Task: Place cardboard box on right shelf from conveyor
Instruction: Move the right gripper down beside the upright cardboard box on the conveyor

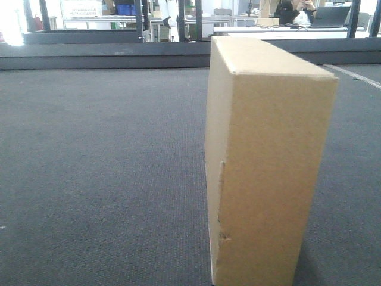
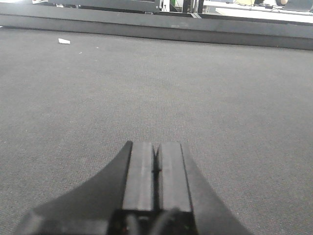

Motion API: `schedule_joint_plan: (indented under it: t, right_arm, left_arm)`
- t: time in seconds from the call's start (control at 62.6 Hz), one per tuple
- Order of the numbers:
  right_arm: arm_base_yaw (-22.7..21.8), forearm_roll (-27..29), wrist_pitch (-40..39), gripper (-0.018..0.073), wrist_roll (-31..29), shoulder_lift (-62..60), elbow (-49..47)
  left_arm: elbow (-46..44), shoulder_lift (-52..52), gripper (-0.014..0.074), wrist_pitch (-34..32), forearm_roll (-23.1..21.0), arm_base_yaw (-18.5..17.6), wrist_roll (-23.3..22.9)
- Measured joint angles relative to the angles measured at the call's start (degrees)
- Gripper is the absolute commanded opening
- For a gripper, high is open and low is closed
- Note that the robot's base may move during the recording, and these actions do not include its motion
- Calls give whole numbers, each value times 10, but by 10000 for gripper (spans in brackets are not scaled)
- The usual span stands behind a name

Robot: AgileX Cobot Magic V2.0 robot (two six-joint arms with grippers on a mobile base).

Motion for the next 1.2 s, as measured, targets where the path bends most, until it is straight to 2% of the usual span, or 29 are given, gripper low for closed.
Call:
schedule_joint_plan:
  t: [0.991, 1.198]
  right_arm:
    - [0, 0, 0, 55, 0, 0, 0]
    - [0, 0, -37, 55, 0, 0, -8]
  left_arm:
    - [0, 0, -116, 0, 0, 0, 0]
    - [0, 0, -116, 0, 0, 0, 0]
